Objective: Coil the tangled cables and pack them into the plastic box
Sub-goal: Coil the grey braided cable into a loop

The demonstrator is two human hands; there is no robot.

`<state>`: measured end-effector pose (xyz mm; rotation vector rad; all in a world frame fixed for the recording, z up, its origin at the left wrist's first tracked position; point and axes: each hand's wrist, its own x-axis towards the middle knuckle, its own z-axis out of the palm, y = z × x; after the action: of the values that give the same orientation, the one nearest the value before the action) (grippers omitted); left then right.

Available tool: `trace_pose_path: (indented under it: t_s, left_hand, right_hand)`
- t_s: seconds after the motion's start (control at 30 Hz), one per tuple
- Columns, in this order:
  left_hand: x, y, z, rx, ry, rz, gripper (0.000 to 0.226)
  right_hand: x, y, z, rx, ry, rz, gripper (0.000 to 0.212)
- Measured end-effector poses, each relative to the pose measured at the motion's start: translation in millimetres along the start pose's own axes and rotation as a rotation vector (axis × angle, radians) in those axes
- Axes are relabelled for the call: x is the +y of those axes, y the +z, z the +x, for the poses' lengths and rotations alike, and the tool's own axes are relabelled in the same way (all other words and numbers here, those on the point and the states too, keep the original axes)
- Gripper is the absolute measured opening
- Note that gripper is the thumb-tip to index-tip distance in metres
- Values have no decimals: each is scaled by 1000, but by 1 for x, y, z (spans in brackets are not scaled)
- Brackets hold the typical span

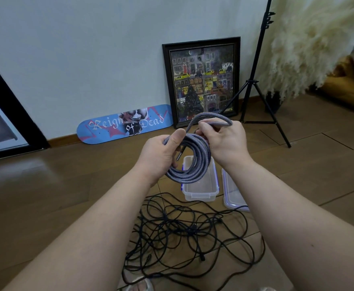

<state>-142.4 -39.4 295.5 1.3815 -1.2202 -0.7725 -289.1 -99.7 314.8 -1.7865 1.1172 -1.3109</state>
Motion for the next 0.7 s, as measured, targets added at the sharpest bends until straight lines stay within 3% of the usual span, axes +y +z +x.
trace_pose_path:
  t_s: [0.07, 0.2, 0.33, 0.57, 0.7]
  left_hand:
    - [3, -1, -2, 1, 33, 50, 78]
    - [10, -2, -9, 59, 105, 208, 59]
    - [10, -2, -11, 92, 150, 387, 68]
    - [9, -2, -12, 65, 158, 427, 71]
    - [10, 5, -12, 34, 152, 452, 51]
  right_hand:
    - [-2, -2, 0, -3, 3, 6, 18]
    - [-3, -3, 1, -24, 78, 110, 23]
    - [-3, -2, 2, -54, 100, 168, 29]
    - [-4, 0, -2, -221, 216, 188, 21]
    - [-13, -1, -5, -320, 221, 231, 19]
